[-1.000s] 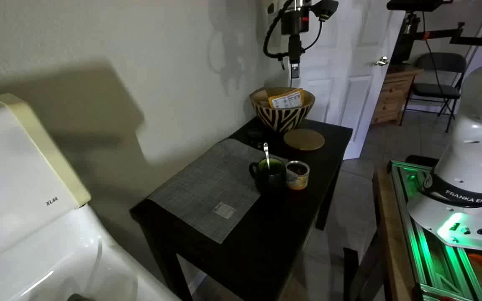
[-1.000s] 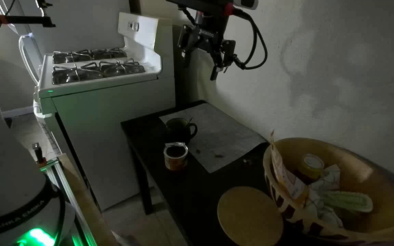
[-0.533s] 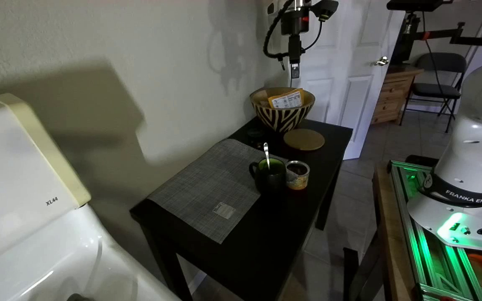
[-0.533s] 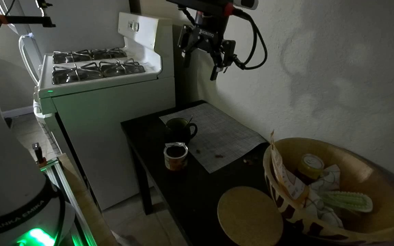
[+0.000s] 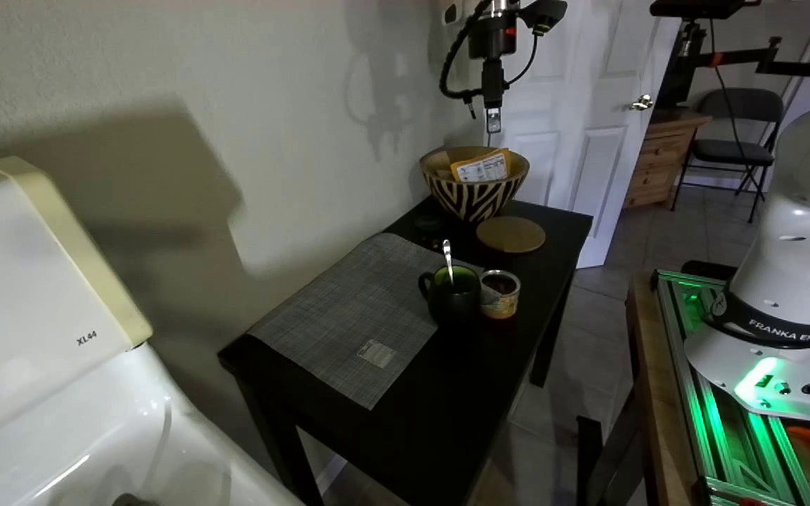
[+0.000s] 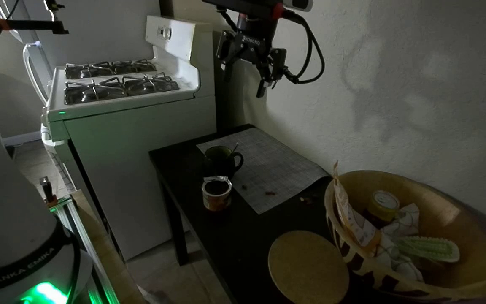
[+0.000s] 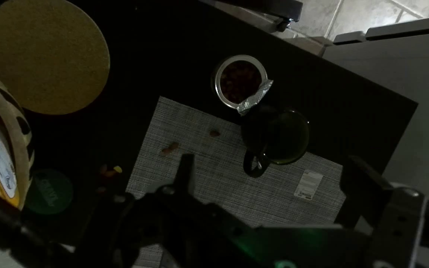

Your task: Put the green lid on the can

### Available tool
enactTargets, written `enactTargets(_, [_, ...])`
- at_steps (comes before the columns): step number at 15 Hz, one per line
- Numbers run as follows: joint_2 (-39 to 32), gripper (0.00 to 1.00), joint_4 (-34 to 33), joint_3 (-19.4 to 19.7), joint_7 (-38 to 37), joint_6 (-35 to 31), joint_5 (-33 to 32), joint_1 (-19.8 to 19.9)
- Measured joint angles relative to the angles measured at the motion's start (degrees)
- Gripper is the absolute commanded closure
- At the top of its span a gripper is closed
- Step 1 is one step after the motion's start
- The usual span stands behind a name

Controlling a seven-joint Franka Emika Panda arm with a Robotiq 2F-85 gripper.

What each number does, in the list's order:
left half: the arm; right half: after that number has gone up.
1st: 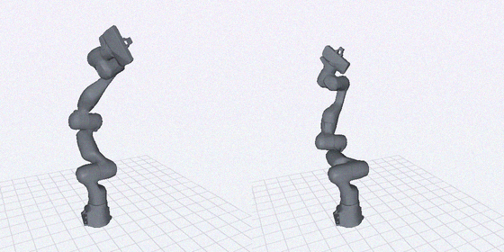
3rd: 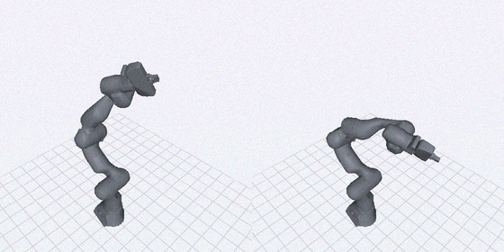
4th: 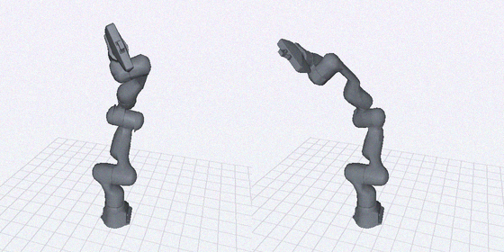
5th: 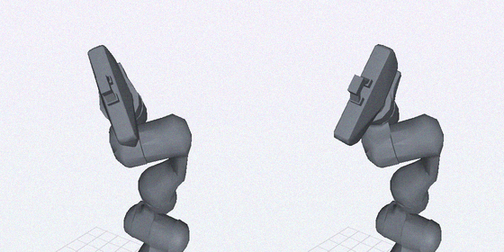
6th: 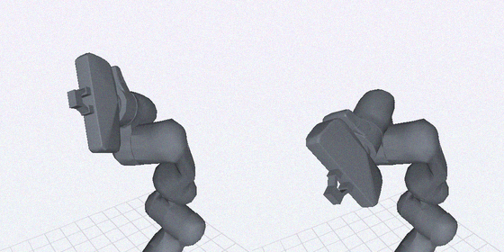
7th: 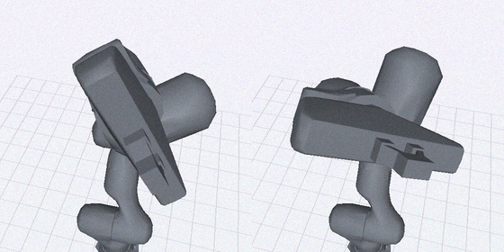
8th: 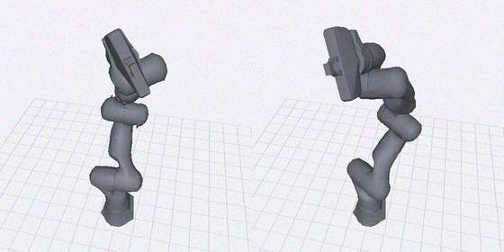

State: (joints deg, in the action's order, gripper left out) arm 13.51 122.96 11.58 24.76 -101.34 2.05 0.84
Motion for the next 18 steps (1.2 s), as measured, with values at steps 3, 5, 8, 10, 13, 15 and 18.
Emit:
enactTargets(3, [-0.01,0.0,-0.01,-0.75,-0.08,0.0,0.0,0.11])
enactTargets(5, [-0.29,0.0,0.0,-0.89,-0.05,-2.5,-0.41,0.42])
enactTargets(8, [-1.92,0.0,0.01,-0.94,1.44,-8.87,-2.49,0.89])
enactTargets(10, [-3.95,0.0,0.11,-0.96,2.84,-14.28,-3.66,1.04])
enactTargets(13, [-8.39,0.0,0.89,-1.18,0.84,-24.21,-5.39,1.88])
enactTargets(15, [-12.03,0.0,1.68,-1.25,-2.88,-29.85,-7.02,2.8])
enactTargets(18, [-17.53,0.0,1.77,-1.32,-6.45,-32.38,-9.37,4.25])
